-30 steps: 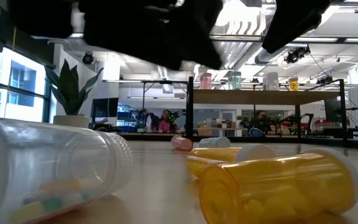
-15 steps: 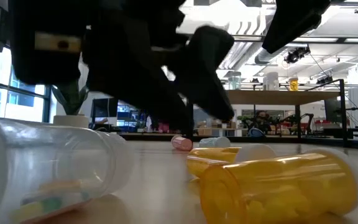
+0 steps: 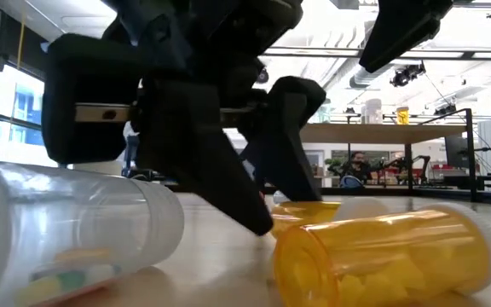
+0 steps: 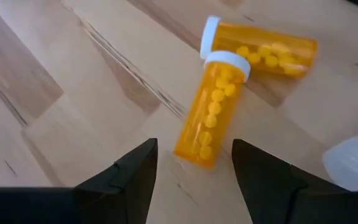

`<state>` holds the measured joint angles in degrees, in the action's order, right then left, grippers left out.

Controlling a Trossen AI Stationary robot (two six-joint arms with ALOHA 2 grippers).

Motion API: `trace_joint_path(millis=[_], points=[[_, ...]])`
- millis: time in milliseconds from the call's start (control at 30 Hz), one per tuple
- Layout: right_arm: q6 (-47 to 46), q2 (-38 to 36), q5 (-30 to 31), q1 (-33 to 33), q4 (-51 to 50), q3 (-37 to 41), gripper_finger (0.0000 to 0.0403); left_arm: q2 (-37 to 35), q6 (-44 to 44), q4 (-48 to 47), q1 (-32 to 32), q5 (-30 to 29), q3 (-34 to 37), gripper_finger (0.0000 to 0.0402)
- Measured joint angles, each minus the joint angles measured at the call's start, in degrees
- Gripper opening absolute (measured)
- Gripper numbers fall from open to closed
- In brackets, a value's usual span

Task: Pick and place medicine bottles onto shelf by color
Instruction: Put the top orange pill bottle on the shelf aligned with the other orange pill bottle

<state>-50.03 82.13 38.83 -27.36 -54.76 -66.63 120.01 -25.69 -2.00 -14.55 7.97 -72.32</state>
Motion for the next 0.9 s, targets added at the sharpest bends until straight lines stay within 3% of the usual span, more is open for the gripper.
trace_joint_path(millis=[233,633,900], points=[[0.1,0.0,0.0,0.0,0.0,0.0,0.0172,0.4,0.0,-0.2,-0.1,0.4,0.1,0.0184],[0.1,0.0,0.0,0.0,0.0,0.0,0.0172,0.3,0.0,0.0,-0.1,0.4,0.1,0.0095],[0.3,0.0,0.0,0.0,0.0,0.0,0.0172,0.3,1.5,0.1,0.1,0.4,0.0,0.0088]])
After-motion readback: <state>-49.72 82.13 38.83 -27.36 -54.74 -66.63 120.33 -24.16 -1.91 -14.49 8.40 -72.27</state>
